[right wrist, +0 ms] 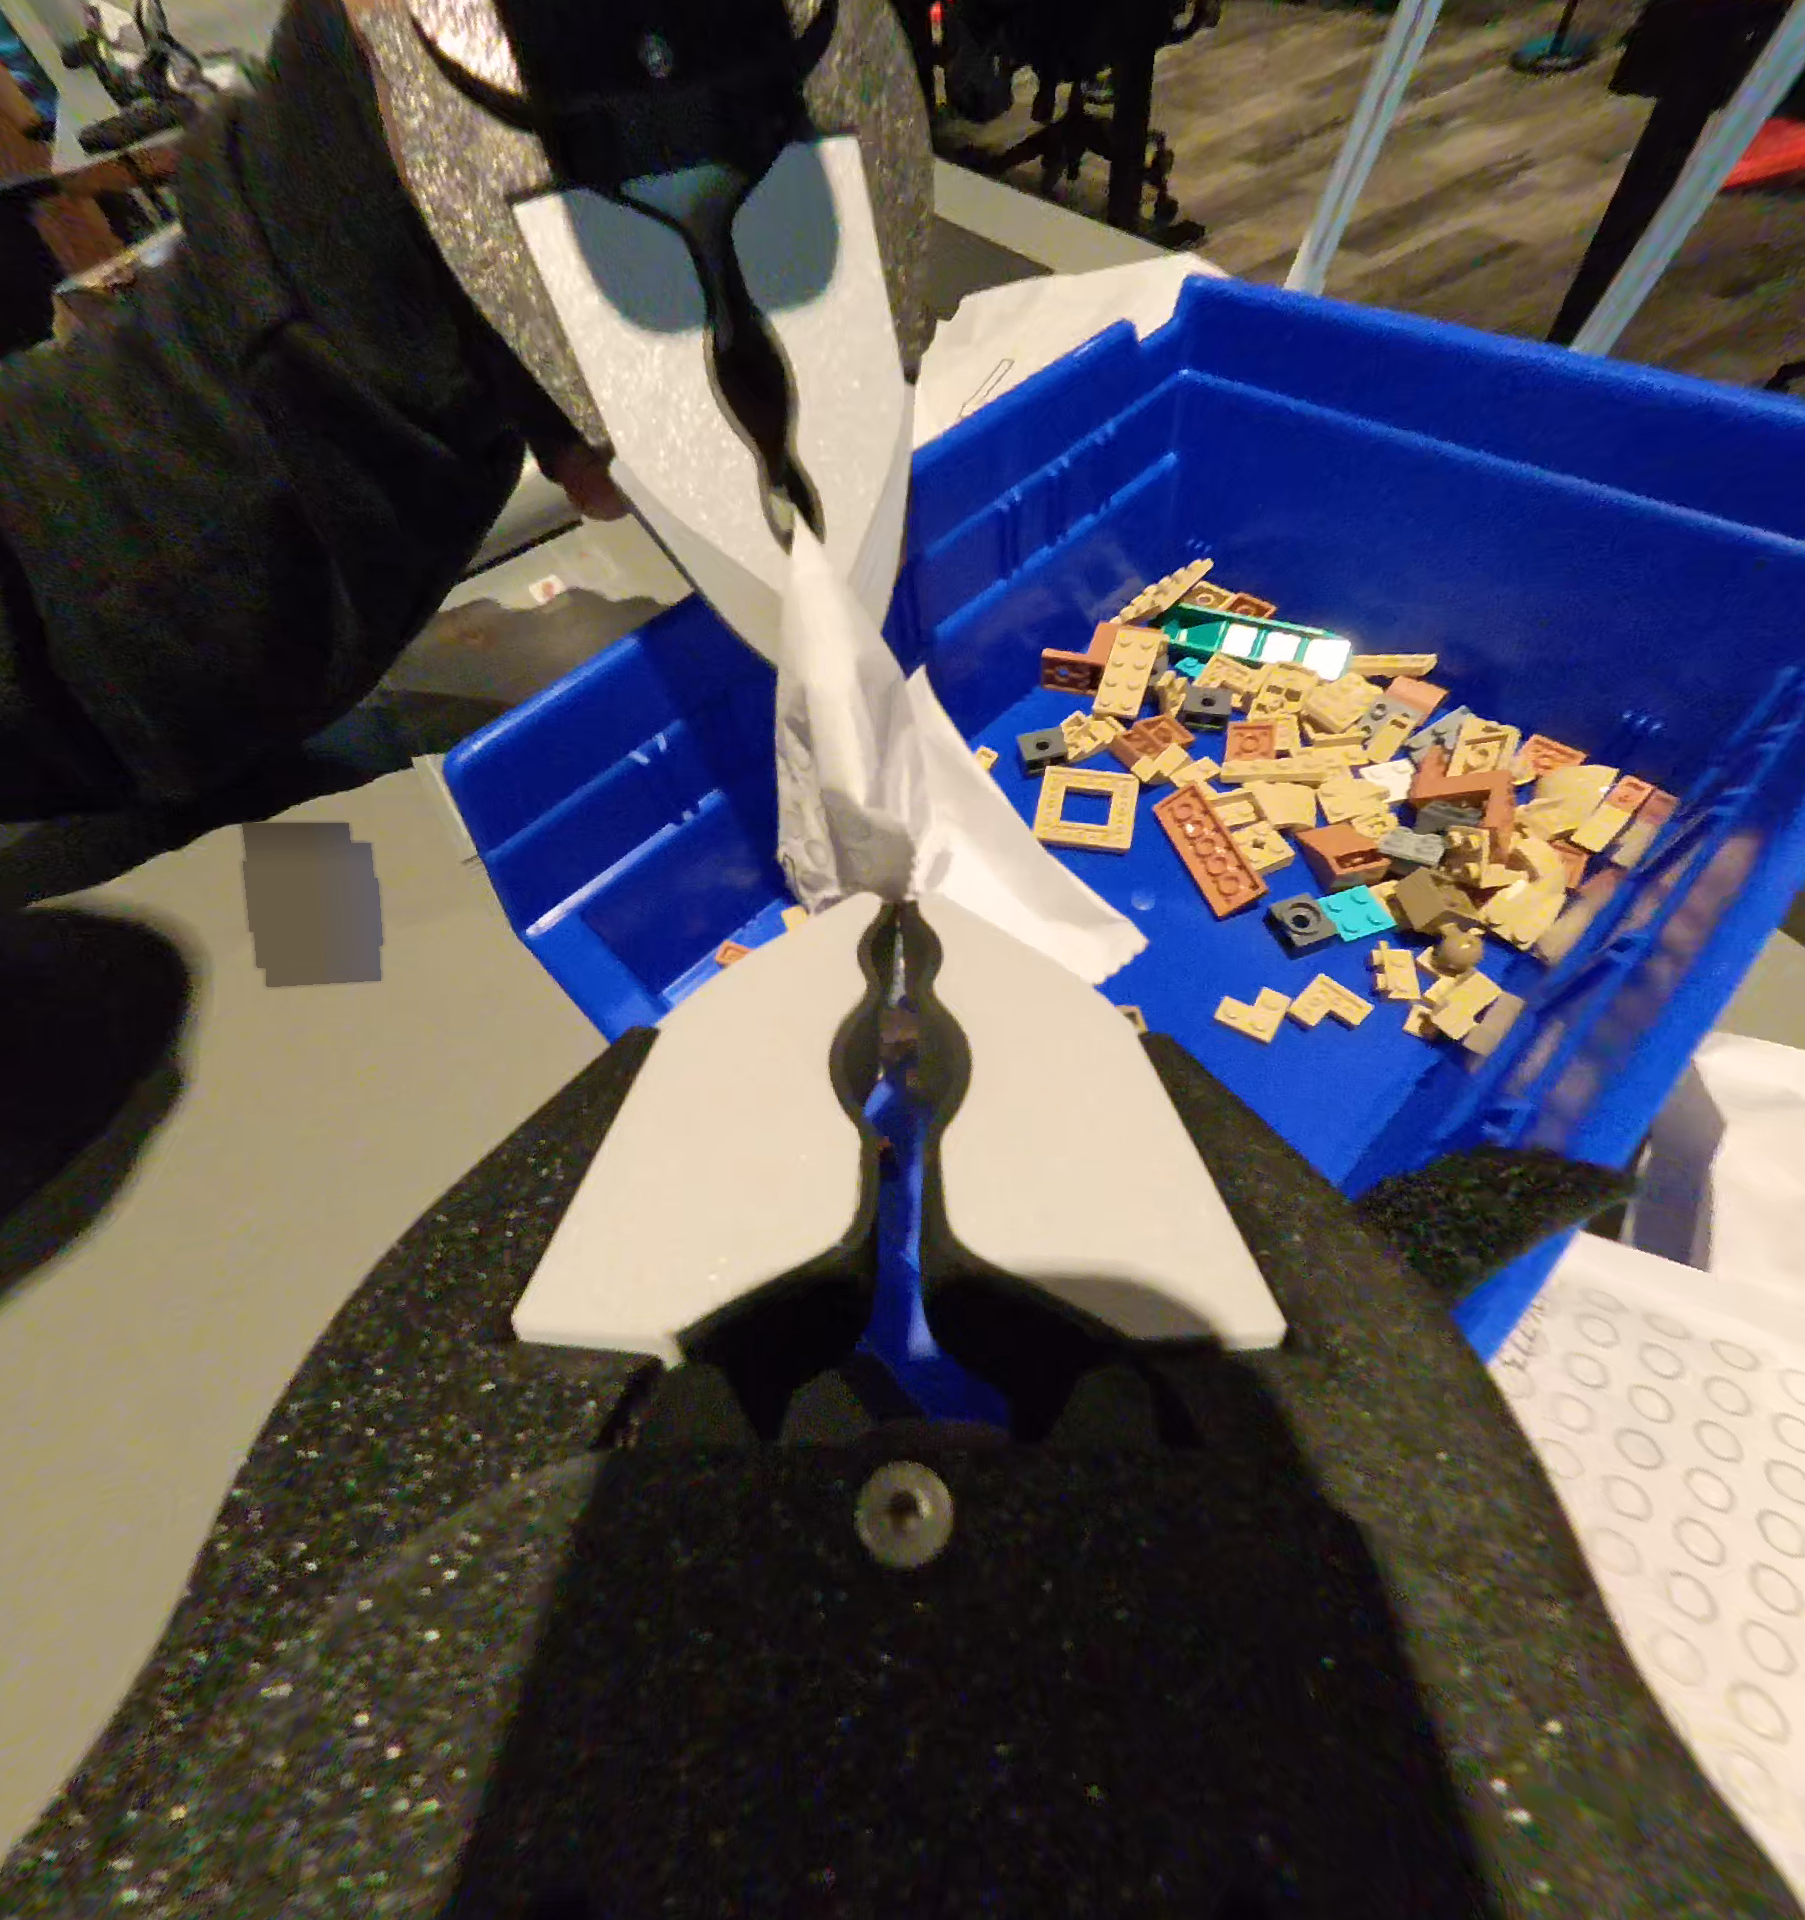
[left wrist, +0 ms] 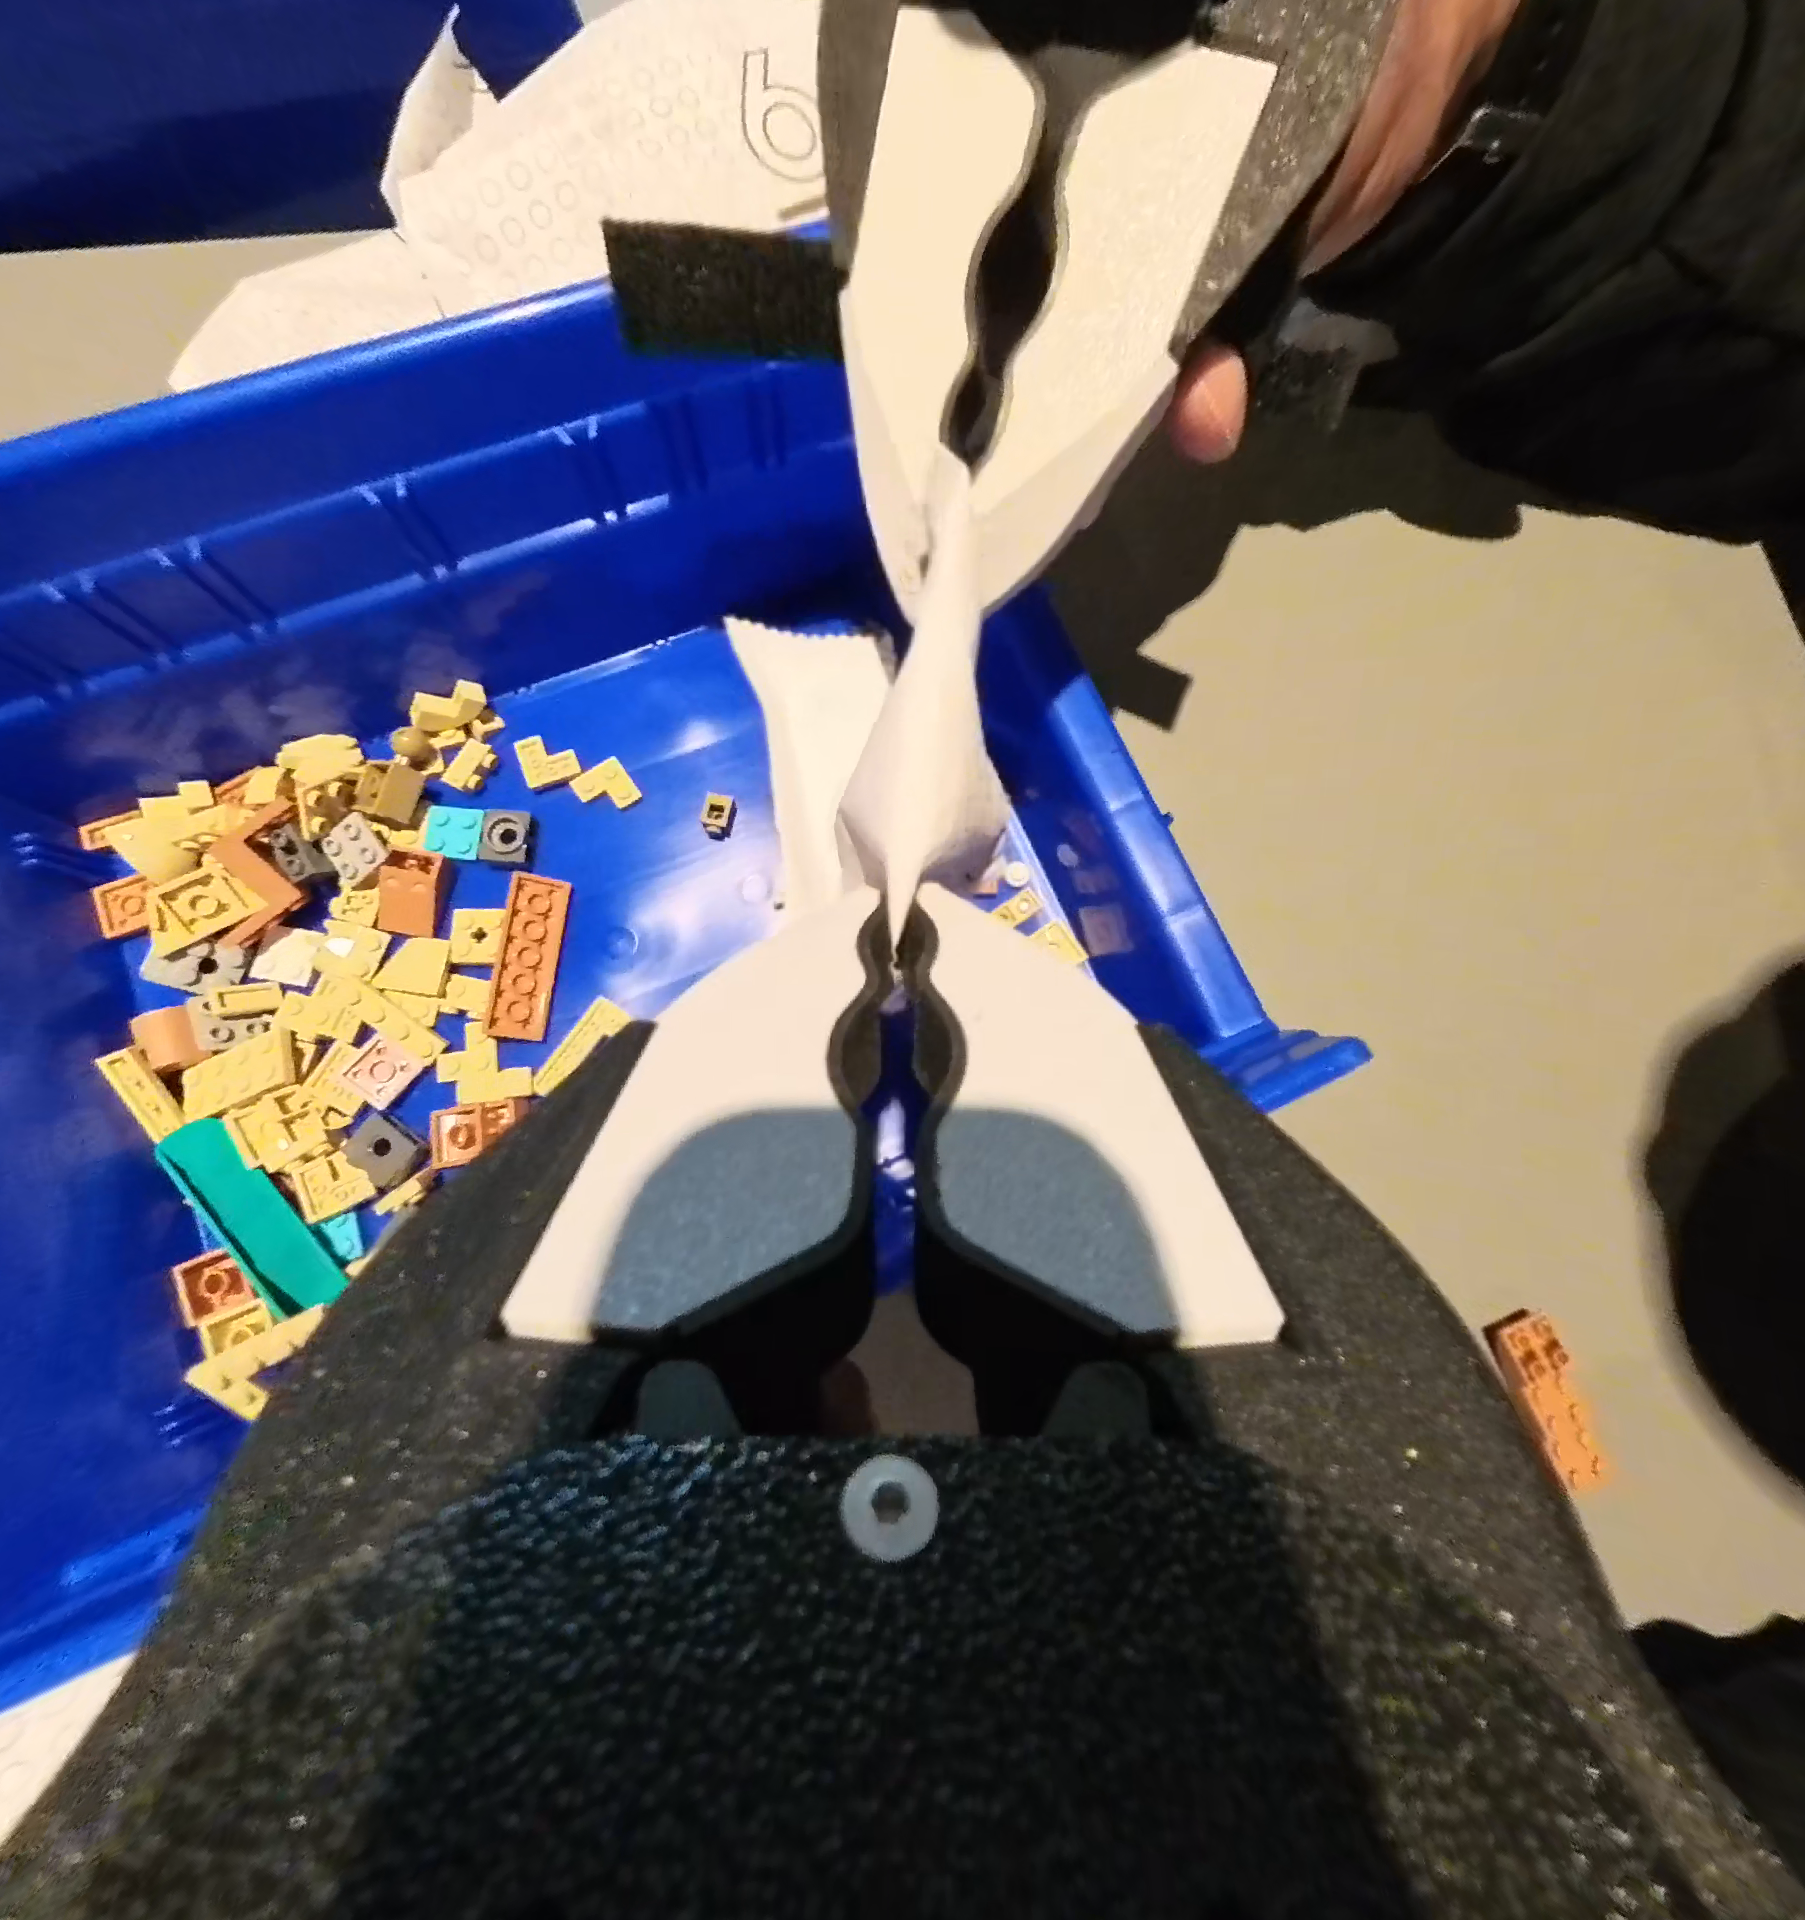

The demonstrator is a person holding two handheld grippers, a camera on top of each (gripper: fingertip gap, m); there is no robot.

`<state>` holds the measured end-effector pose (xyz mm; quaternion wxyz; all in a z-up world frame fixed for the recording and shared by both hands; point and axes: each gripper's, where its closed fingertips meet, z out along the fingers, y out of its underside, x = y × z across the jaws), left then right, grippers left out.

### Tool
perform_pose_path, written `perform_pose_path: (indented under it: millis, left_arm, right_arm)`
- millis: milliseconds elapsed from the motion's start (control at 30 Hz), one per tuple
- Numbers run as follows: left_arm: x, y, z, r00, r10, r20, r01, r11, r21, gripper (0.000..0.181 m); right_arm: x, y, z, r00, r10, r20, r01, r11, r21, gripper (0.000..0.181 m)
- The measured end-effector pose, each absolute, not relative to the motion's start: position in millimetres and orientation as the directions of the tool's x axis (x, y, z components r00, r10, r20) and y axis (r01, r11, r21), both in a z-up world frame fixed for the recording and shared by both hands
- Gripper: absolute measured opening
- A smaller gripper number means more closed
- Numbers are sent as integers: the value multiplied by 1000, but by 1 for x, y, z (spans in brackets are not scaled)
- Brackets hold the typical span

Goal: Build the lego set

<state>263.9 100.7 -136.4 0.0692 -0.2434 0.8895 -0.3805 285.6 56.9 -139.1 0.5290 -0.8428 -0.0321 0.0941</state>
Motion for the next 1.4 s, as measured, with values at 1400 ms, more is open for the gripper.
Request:
perform_pose_path:
  millis: [1400]
  left_arm:
    - [270,114,-114,-808,-585,66,-402,465,-789,0]
  right_arm:
    - [305,45,-73,998,64,-13,-5,-114,-993,25]
